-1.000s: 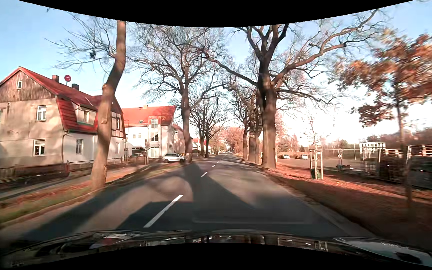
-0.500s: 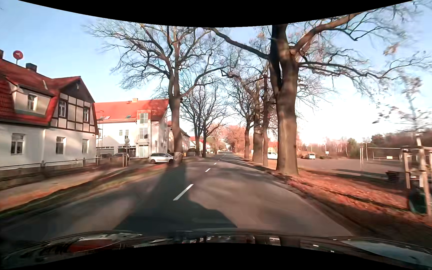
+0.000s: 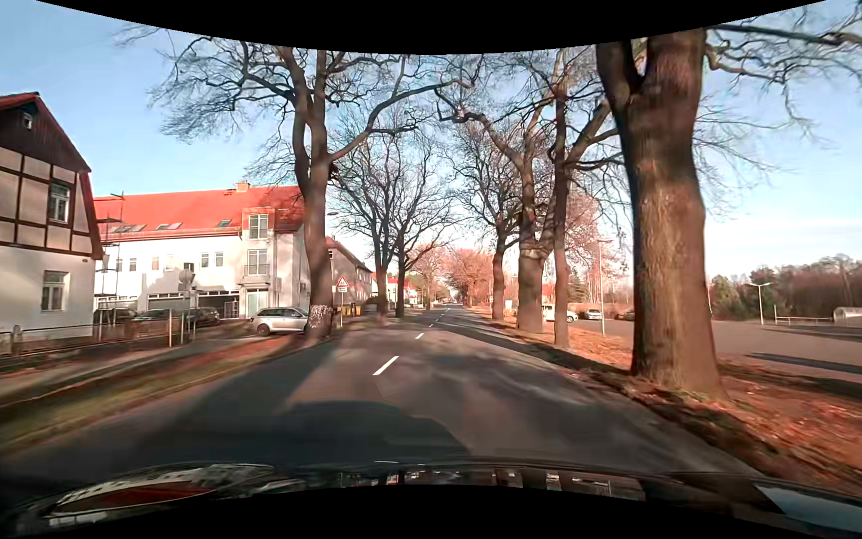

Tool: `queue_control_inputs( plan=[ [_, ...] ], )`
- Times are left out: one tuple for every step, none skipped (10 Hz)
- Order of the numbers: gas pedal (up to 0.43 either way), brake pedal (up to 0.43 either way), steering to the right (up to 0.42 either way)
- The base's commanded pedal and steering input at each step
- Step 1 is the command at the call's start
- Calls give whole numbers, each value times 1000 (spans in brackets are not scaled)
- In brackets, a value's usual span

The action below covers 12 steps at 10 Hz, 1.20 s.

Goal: Follow the waypoints while adhering to traffic rules and regulations

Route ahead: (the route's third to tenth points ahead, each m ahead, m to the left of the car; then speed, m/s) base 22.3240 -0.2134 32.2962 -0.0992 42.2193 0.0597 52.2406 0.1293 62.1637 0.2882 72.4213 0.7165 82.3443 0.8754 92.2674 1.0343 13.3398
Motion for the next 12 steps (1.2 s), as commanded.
queue_control_inputs(
  plan=[
    [138,0,0],
    [138,0,0],
    [138,0,0],
    [138,0,0],
    [138,0,0],
    [138,0,0],
    [138,0,0],
    [138,0,0],
    [138,0,0],
    [138,0,0],
    [138,0,0],
    [138,0,0]
  ],
)
